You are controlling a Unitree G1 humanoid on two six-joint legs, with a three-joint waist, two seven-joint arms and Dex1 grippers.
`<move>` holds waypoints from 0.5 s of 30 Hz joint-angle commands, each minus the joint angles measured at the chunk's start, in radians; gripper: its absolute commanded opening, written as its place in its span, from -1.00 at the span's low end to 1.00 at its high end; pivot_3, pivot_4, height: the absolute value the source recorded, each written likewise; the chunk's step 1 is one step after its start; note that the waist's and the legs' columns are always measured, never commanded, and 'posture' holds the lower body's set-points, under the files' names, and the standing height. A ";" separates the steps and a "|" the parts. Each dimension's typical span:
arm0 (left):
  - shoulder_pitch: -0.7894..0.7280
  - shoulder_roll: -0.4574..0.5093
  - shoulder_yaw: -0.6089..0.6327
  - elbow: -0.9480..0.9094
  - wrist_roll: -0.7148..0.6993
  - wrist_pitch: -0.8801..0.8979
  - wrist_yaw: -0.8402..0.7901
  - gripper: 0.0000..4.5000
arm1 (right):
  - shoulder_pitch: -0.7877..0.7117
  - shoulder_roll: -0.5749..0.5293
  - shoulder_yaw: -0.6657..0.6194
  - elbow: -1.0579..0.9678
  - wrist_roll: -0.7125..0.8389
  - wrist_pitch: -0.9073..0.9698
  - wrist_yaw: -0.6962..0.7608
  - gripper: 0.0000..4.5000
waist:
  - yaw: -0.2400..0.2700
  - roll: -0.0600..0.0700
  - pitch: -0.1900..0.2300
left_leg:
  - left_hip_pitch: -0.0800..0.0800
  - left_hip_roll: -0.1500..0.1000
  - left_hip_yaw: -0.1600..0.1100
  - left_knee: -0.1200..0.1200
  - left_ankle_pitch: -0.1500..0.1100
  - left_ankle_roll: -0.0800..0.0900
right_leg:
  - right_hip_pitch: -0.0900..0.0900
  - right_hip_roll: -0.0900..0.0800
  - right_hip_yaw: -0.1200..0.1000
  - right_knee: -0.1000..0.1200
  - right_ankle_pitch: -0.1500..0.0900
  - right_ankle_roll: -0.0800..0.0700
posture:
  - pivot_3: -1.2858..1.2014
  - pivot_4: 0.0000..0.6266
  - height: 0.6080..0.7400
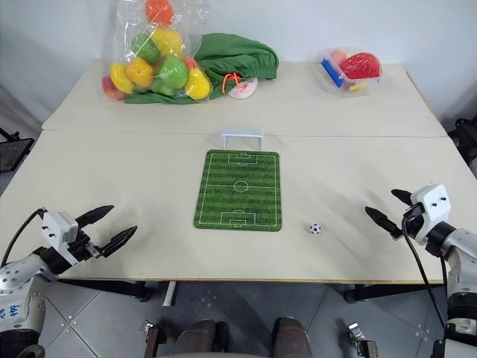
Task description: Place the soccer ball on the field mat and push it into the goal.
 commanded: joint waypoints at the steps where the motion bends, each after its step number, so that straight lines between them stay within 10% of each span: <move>1: -0.032 0.036 0.010 0.033 0.027 -0.011 0.024 1.00 | 0.009 -0.014 -0.014 -0.044 0.016 0.007 -0.007 0.98 | 0.000 0.000 0.000 | 0.000 0.000 0.000 0.000 0.000 0.000 | 0.000 0.000 0.000 0.000 0.000 0.000 | 0.03 -0.52 1.00; 15: -0.110 0.020 -0.039 -0.037 -0.046 0.089 -0.039 1.00 | 0.061 -0.048 0.024 -0.407 0.073 0.307 0.007 0.98 | 0.001 0.000 0.000 | 0.000 0.000 0.000 0.001 0.000 0.000 | 0.000 0.000 0.000 0.001 0.000 0.000 | 0.03 -0.52 1.00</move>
